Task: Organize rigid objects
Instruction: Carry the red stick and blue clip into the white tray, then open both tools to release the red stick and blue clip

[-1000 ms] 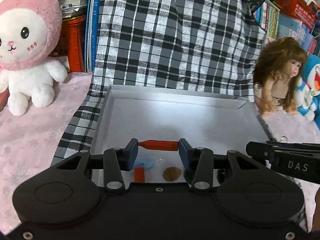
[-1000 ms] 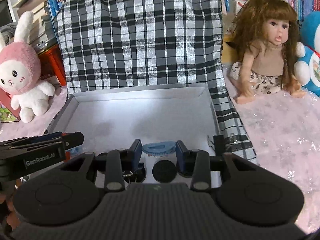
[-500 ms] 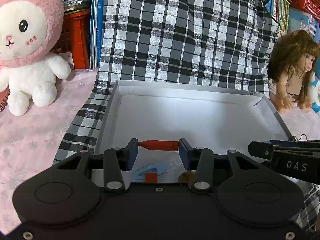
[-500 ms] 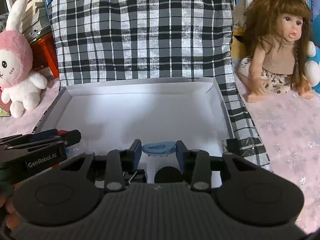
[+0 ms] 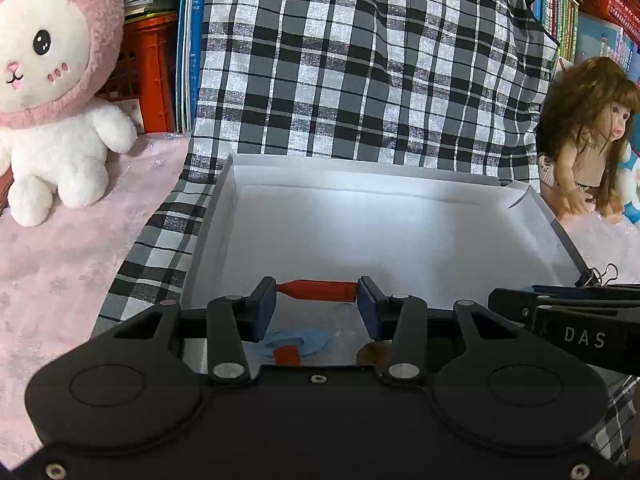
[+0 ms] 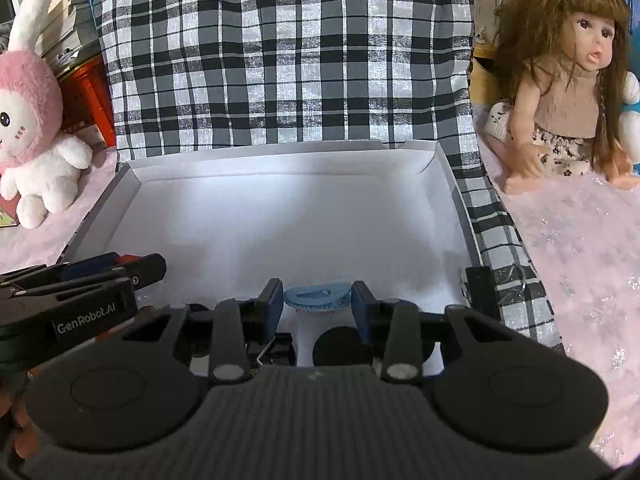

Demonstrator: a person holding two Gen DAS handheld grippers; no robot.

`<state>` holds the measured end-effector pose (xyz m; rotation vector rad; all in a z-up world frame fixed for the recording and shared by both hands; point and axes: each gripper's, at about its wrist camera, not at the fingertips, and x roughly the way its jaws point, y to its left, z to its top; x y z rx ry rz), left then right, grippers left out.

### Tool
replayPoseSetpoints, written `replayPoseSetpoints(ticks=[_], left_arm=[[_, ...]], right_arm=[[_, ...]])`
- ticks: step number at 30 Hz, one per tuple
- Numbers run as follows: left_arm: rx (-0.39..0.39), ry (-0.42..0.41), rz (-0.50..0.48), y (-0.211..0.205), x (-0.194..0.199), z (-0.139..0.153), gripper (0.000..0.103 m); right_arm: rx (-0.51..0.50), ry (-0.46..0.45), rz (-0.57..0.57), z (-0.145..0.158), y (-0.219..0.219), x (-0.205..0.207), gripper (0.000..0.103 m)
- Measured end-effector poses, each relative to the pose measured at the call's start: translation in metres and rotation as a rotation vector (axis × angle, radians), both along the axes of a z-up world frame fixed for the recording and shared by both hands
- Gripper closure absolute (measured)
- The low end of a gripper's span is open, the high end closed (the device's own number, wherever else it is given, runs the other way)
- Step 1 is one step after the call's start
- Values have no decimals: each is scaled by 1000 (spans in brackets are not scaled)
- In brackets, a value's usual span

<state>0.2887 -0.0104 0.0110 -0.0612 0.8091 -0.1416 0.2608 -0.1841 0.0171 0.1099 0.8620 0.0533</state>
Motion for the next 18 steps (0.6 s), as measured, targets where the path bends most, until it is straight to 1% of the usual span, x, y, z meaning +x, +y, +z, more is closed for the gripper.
replayPoseSetpoints(ticks=[3, 4, 7, 9, 10, 13, 17, 18], left_arm=[[0, -2, 1, 0, 0, 0, 60], [1, -4, 0, 0, -1, 0, 60], [9, -15, -3, -1, -3, 2, 60], [11, -20, -3, -1, -6, 4, 59], [10, -23, -5, 0, -7, 5, 57], [10, -35, -3, 1, -12, 11, 52], [23, -69, -5, 1, -23, 26, 43], [24, -76, -3, 2, -27, 30, 41]], right_arm=[[4, 0, 1, 0, 0, 0, 60], [9, 0, 0, 0, -1, 0, 57], [20, -2, 2, 0, -1, -2, 56], [16, -6, 6, 2, -1, -4, 53], [14, -9, 7, 3, -1, -5, 50], [13, -25, 9, 10, -1, -10, 46], [11, -56, 13, 22, -1, -21, 44], [8, -65, 15, 26, 0, -24, 42]])
